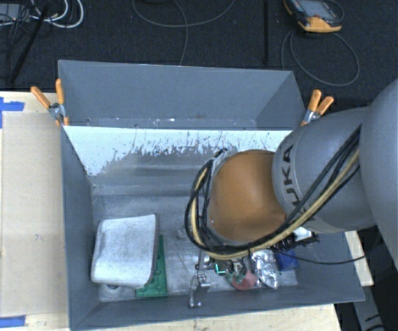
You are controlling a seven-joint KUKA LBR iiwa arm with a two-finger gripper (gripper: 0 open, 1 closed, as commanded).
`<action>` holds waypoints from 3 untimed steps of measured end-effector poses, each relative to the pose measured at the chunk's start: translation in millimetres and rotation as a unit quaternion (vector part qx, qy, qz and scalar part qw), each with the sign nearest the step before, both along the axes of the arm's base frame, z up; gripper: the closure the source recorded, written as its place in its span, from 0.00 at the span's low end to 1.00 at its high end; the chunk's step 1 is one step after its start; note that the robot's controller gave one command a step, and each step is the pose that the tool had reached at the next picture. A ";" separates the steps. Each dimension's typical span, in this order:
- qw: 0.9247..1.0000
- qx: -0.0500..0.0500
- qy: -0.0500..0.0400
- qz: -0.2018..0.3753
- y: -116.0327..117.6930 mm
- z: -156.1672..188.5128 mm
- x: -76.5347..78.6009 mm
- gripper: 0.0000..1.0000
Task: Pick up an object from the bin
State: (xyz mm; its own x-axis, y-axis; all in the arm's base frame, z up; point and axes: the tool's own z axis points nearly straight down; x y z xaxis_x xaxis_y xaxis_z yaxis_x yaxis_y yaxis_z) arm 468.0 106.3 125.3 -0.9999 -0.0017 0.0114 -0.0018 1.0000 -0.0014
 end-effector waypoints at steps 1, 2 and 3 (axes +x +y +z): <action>0.999 0.000 -0.014 -0.052 55.7 -36.1 10.5 0.00; 0.998 -0.001 -0.018 -0.055 54.4 -35.3 13.0 1.00; 0.999 -0.001 -0.006 -0.052 -11.9 -19.9 22.3 1.00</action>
Offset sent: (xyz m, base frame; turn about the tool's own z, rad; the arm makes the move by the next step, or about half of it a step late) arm 0.0058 0.0833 -0.0553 0.1156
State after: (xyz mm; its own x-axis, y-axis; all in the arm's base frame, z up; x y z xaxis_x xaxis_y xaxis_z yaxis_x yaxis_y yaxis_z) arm 490.2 94.4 105.4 -0.9947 0.1026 -0.0011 0.1026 0.9947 -0.0035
